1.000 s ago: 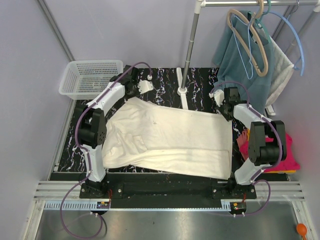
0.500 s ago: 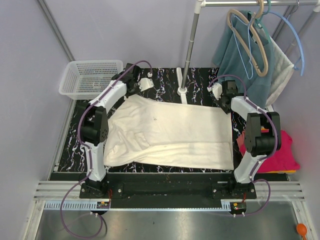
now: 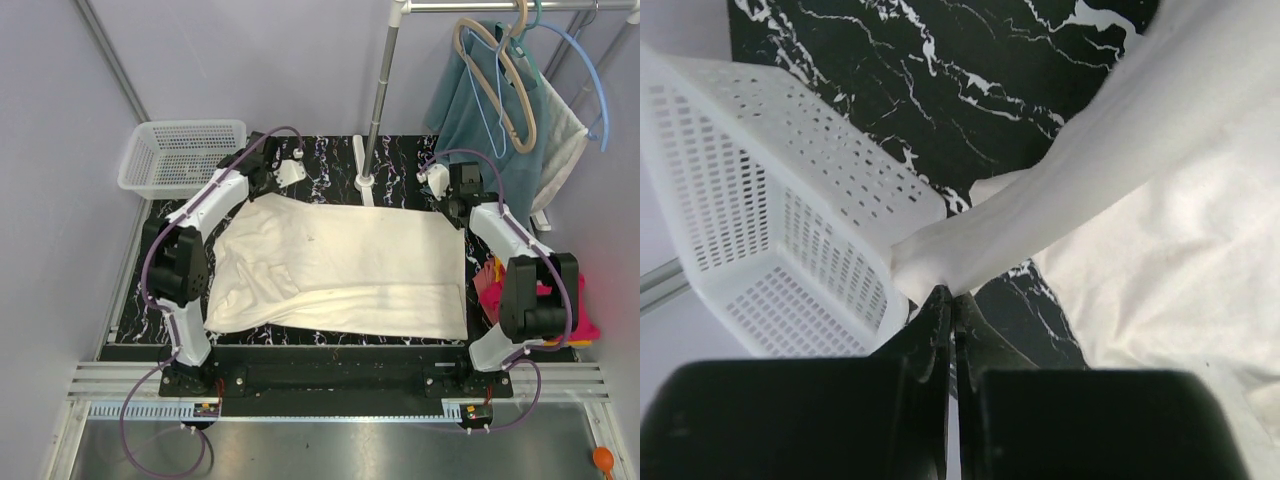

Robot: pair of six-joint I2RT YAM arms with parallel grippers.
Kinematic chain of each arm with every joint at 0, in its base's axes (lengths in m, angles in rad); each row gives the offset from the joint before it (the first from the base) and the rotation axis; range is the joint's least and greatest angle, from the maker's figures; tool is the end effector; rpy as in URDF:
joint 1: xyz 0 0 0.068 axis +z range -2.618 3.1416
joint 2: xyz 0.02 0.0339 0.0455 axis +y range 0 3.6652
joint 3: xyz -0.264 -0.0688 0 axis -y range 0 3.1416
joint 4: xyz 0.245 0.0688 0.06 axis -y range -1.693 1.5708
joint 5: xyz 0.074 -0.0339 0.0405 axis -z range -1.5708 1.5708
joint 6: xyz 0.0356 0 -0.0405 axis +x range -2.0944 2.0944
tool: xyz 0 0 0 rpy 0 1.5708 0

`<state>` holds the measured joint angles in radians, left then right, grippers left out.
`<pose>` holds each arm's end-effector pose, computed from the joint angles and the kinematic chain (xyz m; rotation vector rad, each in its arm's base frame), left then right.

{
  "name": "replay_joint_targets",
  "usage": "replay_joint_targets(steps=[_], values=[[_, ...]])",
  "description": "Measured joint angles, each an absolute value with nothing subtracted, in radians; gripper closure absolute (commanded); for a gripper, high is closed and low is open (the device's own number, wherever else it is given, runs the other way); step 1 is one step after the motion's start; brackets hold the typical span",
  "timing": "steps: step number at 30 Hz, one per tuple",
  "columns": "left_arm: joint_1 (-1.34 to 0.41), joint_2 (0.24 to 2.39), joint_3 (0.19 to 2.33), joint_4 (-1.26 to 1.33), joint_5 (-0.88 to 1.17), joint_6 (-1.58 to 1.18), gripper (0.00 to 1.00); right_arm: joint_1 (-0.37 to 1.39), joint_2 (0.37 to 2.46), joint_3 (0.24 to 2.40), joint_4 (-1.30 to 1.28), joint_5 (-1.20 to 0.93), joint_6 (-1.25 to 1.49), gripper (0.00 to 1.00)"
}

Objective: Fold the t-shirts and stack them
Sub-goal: Fold the tshirt

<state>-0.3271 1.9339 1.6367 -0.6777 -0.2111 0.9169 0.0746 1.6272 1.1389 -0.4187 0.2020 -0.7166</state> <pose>0.4064 -0.1300 0.2559 1.4396 2.1525 0.4934 0.3460 0.0187 0.2294 -0.8917 2.3641 -0.5174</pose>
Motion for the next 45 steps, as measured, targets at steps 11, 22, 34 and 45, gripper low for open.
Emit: replay_joint_targets(steps=[11, 22, 34, 45], values=[[-0.377, 1.718, 1.449, -0.654, -0.278, 0.884, 1.00, 0.116, 1.445, 1.026, -0.478, 0.203, -0.694, 1.00], [-0.466, 1.549, 1.199, -0.652, -0.360, 0.814, 1.00, 0.139, 1.287, 0.845, -0.522, 0.198, -0.672, 1.00], [-0.517, 1.454, 1.011, -0.654, -0.415, 0.747, 1.00, 0.139, 1.213, 0.719, -0.529, 0.189, -0.677, 1.00], [-0.541, 1.413, 0.952, -0.663, -0.438, 0.704, 1.00, 0.143, 1.156, 0.684, -0.541, 0.184, -0.676, 0.83]])
